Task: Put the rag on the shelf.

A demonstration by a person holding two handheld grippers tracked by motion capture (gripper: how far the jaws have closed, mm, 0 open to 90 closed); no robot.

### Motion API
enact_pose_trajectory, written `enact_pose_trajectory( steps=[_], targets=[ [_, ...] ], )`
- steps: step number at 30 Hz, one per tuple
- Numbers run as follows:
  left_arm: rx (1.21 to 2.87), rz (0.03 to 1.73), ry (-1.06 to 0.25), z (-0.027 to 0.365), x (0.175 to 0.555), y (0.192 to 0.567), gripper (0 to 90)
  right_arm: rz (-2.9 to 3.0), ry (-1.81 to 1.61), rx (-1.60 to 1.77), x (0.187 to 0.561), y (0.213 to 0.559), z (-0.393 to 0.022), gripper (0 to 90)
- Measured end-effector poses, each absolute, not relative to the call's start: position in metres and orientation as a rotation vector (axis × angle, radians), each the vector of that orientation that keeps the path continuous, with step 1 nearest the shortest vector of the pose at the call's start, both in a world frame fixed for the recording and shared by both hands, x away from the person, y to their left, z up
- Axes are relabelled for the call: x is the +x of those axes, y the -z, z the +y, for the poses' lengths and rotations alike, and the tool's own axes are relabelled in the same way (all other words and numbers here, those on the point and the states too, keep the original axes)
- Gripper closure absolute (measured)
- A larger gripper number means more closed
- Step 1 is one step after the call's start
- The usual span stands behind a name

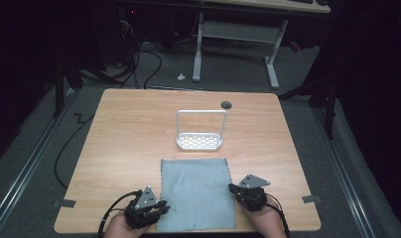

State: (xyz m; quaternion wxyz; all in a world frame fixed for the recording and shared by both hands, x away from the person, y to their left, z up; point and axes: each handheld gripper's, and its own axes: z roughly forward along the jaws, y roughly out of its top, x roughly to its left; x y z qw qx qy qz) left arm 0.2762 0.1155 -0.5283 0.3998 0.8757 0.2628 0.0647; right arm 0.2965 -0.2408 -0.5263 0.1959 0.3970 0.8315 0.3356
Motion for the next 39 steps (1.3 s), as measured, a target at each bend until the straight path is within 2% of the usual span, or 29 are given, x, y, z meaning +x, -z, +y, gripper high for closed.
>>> enact_pose_trajectory(
  steps=[11, 17, 22, 27, 30, 33, 39],
  targets=[
    [2.211, 0.641, -0.156, 0.110, 0.275, 0.529, 70.3, 2.317, -0.939, 1.158, 0.291, 0.525, -0.252, 89.6],
    [2.139, 0.696, -0.179, 0.119, 0.278, 0.525, 65.2, 2.260, -0.985, 1.142, 0.288, 0.521, -0.253, 84.1],
    [2.058, 0.811, -0.235, 0.136, 0.295, 0.523, 52.5, 2.171, -1.027, 1.152, 0.287, 0.517, -0.258, 76.9],
    [2.027, 0.901, -0.260, 0.140, 0.324, 0.521, 51.9, 2.158, -1.034, 1.175, 0.290, 0.520, -0.262, 73.4],
    [2.020, 0.925, -0.320, 0.131, 0.341, 0.520, 52.2, 2.151, -1.055, 1.188, 0.291, 0.520, -0.263, 70.6],
    [2.066, 0.960, -0.336, 0.119, 0.361, 0.522, 56.7, 2.153, -1.063, 1.187, 0.290, 0.520, -0.263, 70.5],
    [2.047, 1.060, -0.361, 0.108, 0.389, 0.525, 59.0, 2.144, -1.093, 1.171, 0.291, 0.520, -0.261, 72.3]
  ],
)
